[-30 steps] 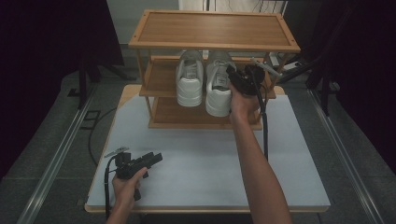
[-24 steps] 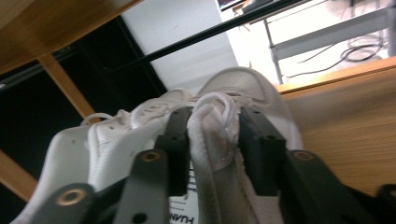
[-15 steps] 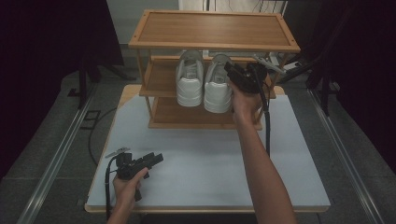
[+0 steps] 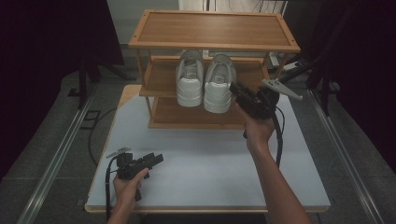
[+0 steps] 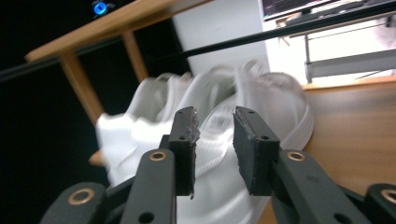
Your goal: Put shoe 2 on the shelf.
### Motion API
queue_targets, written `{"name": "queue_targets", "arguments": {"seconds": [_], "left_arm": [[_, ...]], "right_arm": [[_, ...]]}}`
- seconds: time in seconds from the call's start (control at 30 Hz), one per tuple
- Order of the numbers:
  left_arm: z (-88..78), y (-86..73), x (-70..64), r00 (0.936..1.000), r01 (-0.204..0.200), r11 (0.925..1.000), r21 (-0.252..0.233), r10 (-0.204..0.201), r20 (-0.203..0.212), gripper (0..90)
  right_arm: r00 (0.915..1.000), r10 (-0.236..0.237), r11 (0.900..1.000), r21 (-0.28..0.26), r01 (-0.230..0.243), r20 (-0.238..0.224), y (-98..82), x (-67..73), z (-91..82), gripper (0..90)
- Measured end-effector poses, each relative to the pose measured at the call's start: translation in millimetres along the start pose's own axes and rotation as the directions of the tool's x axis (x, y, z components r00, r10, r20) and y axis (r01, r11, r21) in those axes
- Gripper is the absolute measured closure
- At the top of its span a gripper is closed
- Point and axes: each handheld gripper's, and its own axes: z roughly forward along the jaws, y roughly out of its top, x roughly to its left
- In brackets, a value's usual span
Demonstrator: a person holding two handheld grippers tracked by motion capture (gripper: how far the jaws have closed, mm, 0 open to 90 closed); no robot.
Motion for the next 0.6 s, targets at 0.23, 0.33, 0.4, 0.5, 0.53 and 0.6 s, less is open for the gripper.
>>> {"name": "queue_targets", "arguments": {"seconds": [0.23,0.33,0.4,0.5,0.53,0.6], "left_arm": [[5.1,-2.4,-1.0,1.0,0.007,0.9998,0.018,-0.007,-0.002,40.3],[5.1,-1.9,-0.1,1.0,-0.001,0.9999,0.017,0.001,-0.001,40.3],[3.6,-1.1,0.3,1.0,0.002,0.9999,0.012,-0.002,-0.001,40.3],[0.0,0.1,3.2,0.9999,0.01,0.9999,0.0,-0.01,-0.004,40.3],[-0.5,0.2,3.7,0.9999,0.01,1.0,0.0,-0.01,-0.008,40.4],[-1.0,0.4,4.1,0.9999,0.012,0.9999,-0.004,-0.012,-0.006,40.4]], "right_arm": [[0.9965,-0.058,0.994,0.084,0.063,-0.06,-19.2,13.5,-10.5,81.2],[0.9947,-0.079,0.988,0.129,0.087,-0.066,-25.1,17.7,-1.2,83.7],[0.9943,-0.089,0.984,0.147,0.097,-0.06,-29.4,20.6,8.1,85.6],[0.9948,-0.086,0.987,0.134,0.092,-0.056,-29.1,23.3,12.1,85.9],[0.9952,-0.082,0.987,0.131,0.088,-0.054,-28.9,23.9,13.3,85.9],[0.9957,-0.076,0.988,0.127,0.082,-0.054,-28.5,24.1,14.3,85.9]]}}
